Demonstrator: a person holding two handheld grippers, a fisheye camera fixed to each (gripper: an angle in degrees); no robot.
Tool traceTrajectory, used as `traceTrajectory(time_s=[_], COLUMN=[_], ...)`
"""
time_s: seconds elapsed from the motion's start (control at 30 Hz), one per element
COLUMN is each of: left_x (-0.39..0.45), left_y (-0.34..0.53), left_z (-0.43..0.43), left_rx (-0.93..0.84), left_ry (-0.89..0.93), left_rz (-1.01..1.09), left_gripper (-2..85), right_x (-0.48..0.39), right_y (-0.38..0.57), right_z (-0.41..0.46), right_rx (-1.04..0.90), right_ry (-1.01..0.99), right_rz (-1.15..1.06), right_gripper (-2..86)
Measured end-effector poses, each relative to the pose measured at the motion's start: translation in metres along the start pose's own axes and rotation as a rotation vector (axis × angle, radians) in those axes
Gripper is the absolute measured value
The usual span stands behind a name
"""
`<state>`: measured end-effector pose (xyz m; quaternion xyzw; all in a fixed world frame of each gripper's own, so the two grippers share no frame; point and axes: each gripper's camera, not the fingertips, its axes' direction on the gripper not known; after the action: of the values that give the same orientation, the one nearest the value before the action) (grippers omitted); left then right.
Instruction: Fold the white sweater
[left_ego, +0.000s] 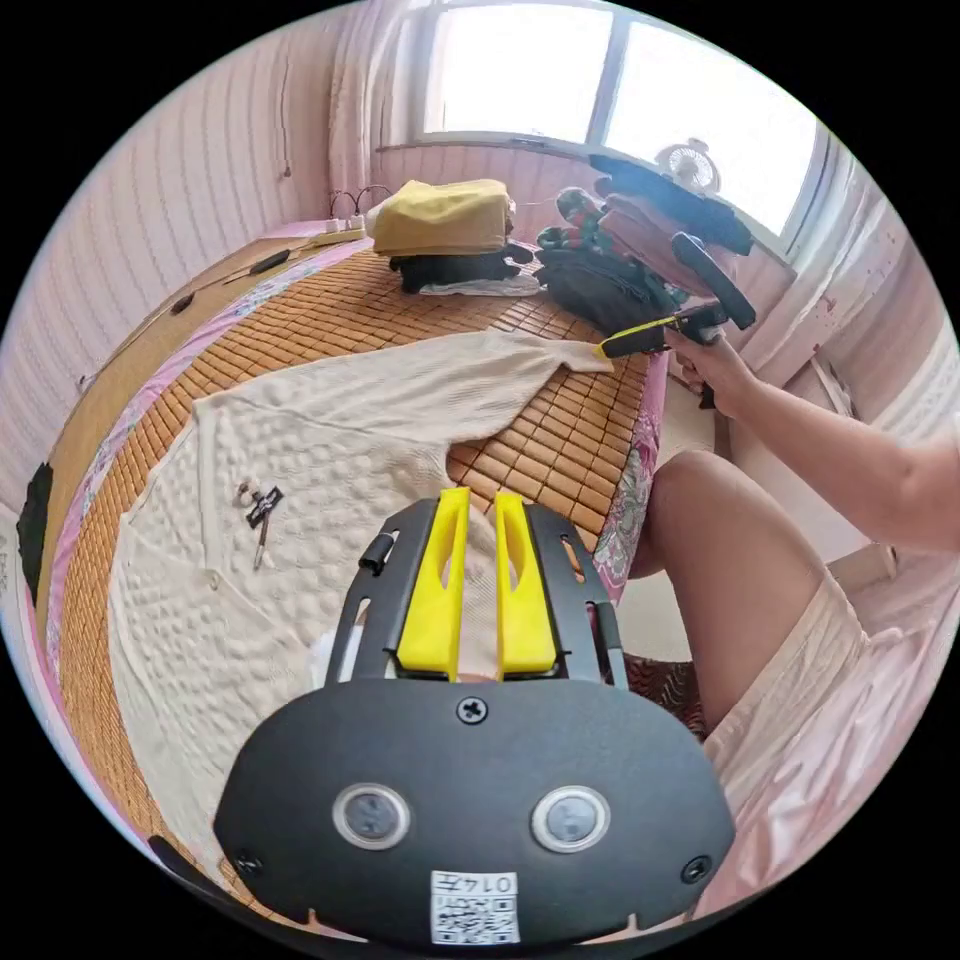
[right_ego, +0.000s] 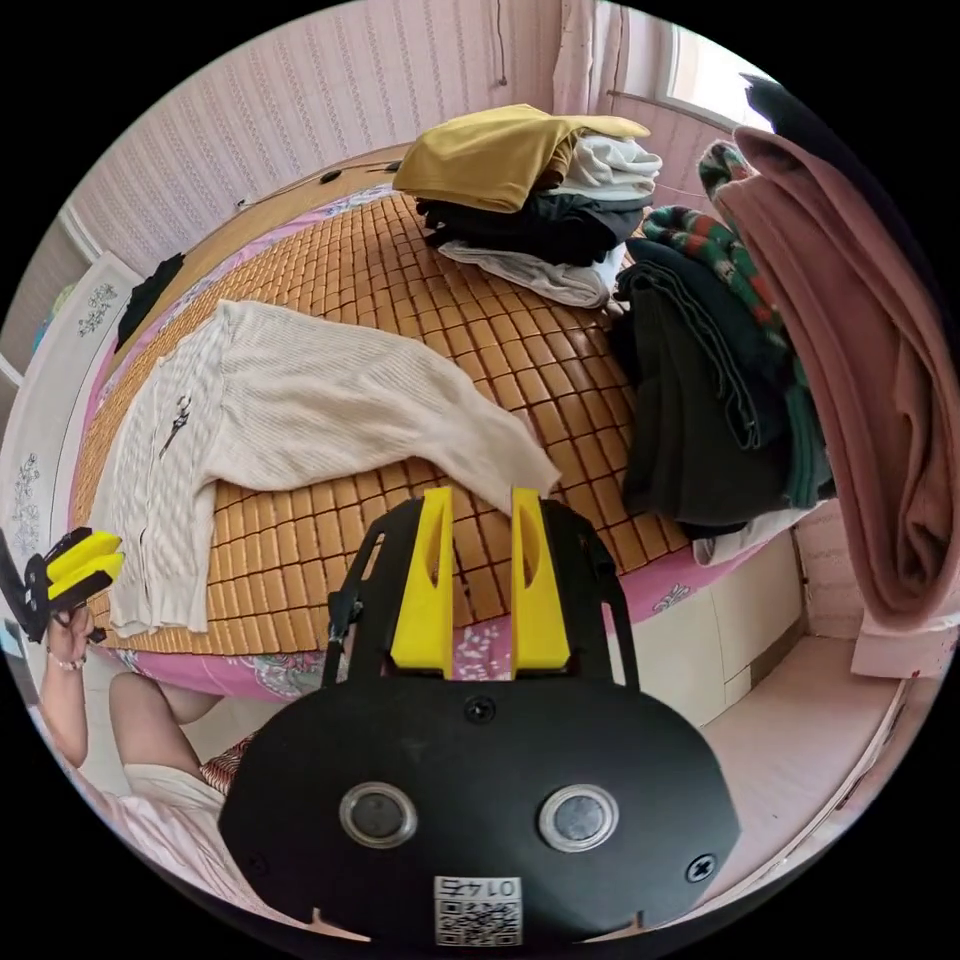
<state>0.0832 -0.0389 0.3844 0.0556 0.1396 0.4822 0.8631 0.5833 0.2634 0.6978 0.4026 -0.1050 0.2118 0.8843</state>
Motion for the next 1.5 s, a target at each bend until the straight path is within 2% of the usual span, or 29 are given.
traceTrajectory(time_s=[0.13, 0.3, 0.37, 0.43, 0.53, 0.63, 0.73, 0.8, 0.83, 0.93, 1.07, 1.27, 1.37, 1.5], left_x=[0.013, 0.009, 0.011, 0.014, 0.022, 0.030, 0.033, 0.032, 0.031, 0.030, 0.037, 0.047, 0.043, 0.041], left_y=[-0.097, -0.157, -0.174, -0.184, -0.199, -0.217, -0.238, -0.251, -0.257, -0.273, -0.283, -0.296, -0.303, -0.309], left_z=[0.055, 0.111, 0.112, 0.110, 0.107, 0.101, 0.091, 0.096, 0.107, 0.106, 0.099, 0.096, 0.095, 0.094], left_rx=[-0.104, -0.262, -0.241, -0.232, -0.225, -0.217, -0.150, -0.165, -0.219, -0.228, -0.258, -0.253, -0.251, -0.243], left_ry=[-0.020, -0.044, -0.036, -0.035, -0.032, -0.060, -0.061, -0.040, -0.009, 0.023, 0.049, 0.005, 0.028, 0.031], left_rz=[0.050, 0.033, 0.032, 0.039, 0.073, 0.090, 0.094, 0.079, 0.064, 0.050, 0.112, 0.167, 0.138, 0.126], left_gripper=[5.6, 6.0, 5.9, 5.4, 2.0, 0.0, -0.5, -0.5, -0.4, -0.3, -0.8, -1.0, -1.0, -1.0], right_x=[0.016, 0.033, 0.042, 0.055, 0.064, 0.064, 0.073, 0.081, 0.087, 0.098, 0.102, 0.082, 0.059, 0.045], right_y=[-0.029, -0.040, -0.040, -0.040, -0.043, -0.057, -0.082, -0.096, -0.104, -0.112, -0.102, -0.112, -0.124, -0.139], right_z=[0.012, 0.001, -0.011, -0.016, -0.025, -0.041, -0.059, -0.064, -0.062, -0.059, -0.081, -0.076, -0.074, -0.051], right_rx=[0.000, -0.004, 0.018, 0.012, -0.015, -0.035, -0.039, -0.036, -0.064, -0.151, -0.077, -0.067, -0.031, -0.083], right_ry=[0.094, 0.126, 0.079, 0.136, 0.032, 0.084, 0.128, 0.130, 0.105, 0.084, 0.153, -0.035, -0.073, 0.021], right_rz=[-0.067, -0.170, -0.170, -0.137, -0.196, -0.262, -0.301, -0.303, -0.297, -0.272, -0.248, -0.326, -0.383, -0.456], right_gripper=[0.6, 0.8, 5.8, 11.4, 5.6, 1.8, 1.5, 2.0, 2.6, 7.0, 8.2, 7.7, 3.4, -0.6])
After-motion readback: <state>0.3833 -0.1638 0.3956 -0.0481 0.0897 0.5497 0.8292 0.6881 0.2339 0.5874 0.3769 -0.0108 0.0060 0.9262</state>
